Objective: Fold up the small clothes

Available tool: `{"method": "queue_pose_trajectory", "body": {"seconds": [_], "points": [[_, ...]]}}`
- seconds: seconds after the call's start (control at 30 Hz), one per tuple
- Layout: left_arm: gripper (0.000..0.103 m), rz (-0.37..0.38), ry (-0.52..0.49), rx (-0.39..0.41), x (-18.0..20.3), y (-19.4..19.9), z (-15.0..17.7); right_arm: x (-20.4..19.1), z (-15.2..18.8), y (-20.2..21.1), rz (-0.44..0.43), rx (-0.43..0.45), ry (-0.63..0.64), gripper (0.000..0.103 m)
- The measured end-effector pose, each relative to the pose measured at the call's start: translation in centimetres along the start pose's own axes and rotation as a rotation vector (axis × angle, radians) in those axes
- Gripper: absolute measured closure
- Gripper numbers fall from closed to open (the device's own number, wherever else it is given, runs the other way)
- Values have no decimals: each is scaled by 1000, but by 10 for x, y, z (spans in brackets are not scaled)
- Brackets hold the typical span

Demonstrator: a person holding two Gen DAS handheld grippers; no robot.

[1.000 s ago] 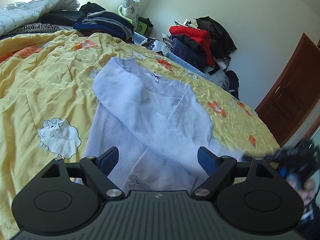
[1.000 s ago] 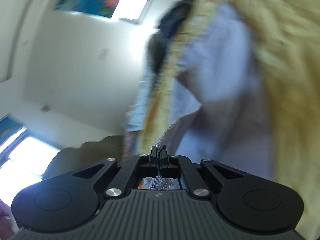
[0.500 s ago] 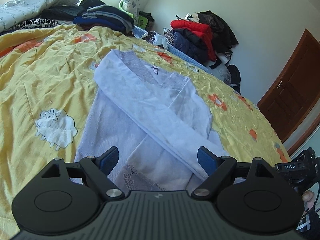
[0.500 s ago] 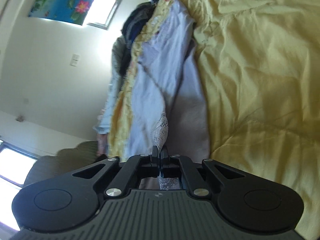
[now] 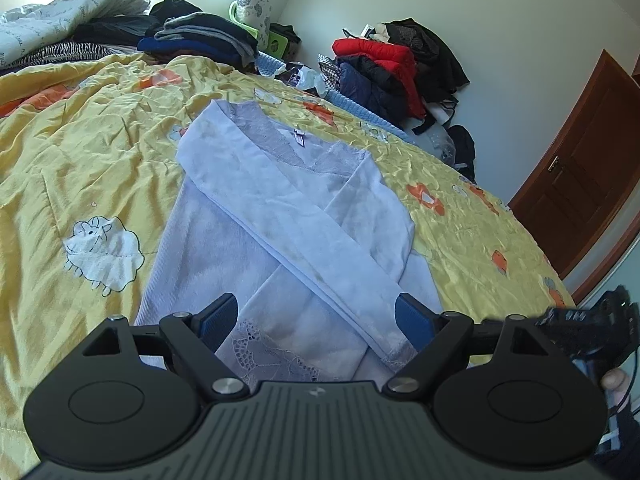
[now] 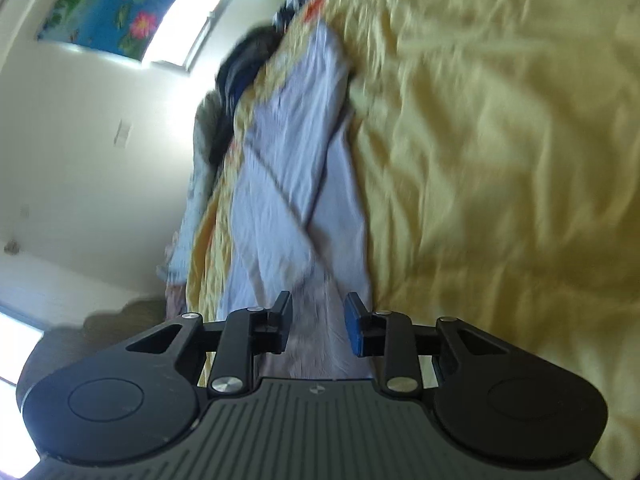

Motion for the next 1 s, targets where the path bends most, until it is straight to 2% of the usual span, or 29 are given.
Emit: {"method": "queue_pose_trajectory", "body": {"seconds": [0.07,0.13,0.27,0.37,0.4,0.43,0.47,0.5,0.57,0.63,0.7,0.8,0.83,0.87,0.9,1.0], "points": [[16,27,-7,2,13,-1,4,-10,-7,3,-58,20,-4,71],[16,99,-11,-11,37,-6,13,-22,-6,-8,-108,-20,-5,70],[16,171,-187,-20,89,-21,36,-35,-2,-50,-143,-146,-35,69],[16,243,-251,-86,112,-37,57,-39,-2,-75,-166,-236,-84,57],[16,254,-272,-114,116,-44,63,-39,-3,-81,-153,-256,-93,47],[16,252,-281,-142,117,-51,69,-39,-4,-87,-141,-278,-96,38],[16,242,-276,-170,117,-58,73,-39,-4,-90,-131,-295,-93,36],[16,235,-262,-197,115,-65,76,-37,-5,-92,-114,-307,-92,36],[15,248,-243,-198,114,-68,77,-35,-3,-93,-77,-329,-67,37],[13,258,-238,-212,114,-69,77,-32,2,-91,-37,-343,-17,49],[13,259,-246,-213,114,-69,76,-29,8,-89,-16,-349,37,55],[13,228,-259,-217,113,-63,76,-26,5,-82,3,-338,20,55],[13,220,-259,-211,111,-57,75,-27,2,-76,13,-310,25,48],[12,211,-259,-194,107,-50,73,-30,-1,-68,0,-282,38,47],[12,197,-262,-174,103,-42,71,-35,-1,-62,-24,-269,42,40],[12,124,-264,-115,82,-22,58,-50,9,-52,-119,-298,26,38]]}}
Point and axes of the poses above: each gripper's, at about its wrist camera, not at the fingertips, and y roughly against the way its jaws point, x to its right, z to its underside, the point moved 9 cm from there along -y, roughly the way its jaws point, and after that the axes turned 1 degree about x, right-handed, at the moved point
